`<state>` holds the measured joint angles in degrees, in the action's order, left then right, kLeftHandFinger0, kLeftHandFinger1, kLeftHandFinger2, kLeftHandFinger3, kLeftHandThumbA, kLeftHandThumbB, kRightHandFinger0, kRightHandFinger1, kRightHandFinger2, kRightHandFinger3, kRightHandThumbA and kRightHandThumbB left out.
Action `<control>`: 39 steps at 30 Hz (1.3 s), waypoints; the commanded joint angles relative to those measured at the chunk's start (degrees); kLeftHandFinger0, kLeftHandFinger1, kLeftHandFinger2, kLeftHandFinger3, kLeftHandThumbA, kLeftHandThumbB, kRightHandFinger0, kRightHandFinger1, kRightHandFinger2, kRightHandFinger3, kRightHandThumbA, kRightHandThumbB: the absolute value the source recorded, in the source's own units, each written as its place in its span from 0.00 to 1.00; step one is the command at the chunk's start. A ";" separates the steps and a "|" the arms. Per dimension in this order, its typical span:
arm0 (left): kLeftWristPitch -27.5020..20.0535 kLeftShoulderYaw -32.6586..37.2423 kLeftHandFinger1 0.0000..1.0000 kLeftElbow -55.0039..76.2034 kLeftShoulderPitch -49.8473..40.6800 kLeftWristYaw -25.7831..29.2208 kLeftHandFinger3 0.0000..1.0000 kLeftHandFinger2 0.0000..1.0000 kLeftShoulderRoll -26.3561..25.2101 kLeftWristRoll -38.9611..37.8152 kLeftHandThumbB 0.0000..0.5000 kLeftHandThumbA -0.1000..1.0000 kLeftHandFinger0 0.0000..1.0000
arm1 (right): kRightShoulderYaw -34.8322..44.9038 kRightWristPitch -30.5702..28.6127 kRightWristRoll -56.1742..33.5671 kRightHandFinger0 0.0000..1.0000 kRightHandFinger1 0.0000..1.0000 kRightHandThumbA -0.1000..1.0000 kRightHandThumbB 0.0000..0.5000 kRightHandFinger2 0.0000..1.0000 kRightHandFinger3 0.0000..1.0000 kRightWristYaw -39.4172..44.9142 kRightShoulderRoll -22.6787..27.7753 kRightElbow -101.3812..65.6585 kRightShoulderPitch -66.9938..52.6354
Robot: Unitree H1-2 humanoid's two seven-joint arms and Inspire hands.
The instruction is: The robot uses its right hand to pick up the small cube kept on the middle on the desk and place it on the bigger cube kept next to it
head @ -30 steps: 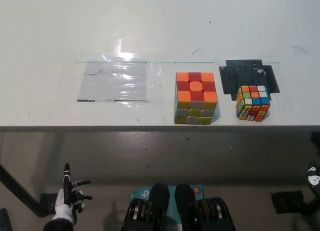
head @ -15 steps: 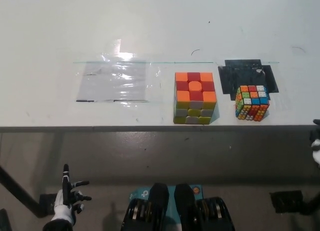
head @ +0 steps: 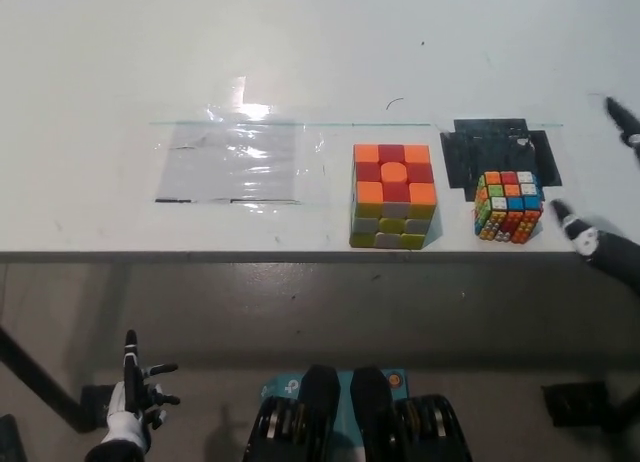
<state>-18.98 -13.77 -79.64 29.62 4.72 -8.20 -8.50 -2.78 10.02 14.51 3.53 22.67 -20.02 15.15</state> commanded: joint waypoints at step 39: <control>-1.65 0.80 0.23 0.55 3.78 0.97 0.00 0.00 -1.85 -0.32 1.00 1.00 0.00 | -11.23 -10.81 10.66 1.00 1.00 0.86 0.91 1.00 1.00 3.63 1.51 33.84 17.81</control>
<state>-18.97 -13.20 -79.65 30.76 4.74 -8.73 -8.64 -13.81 3.05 23.54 8.15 23.71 12.82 29.87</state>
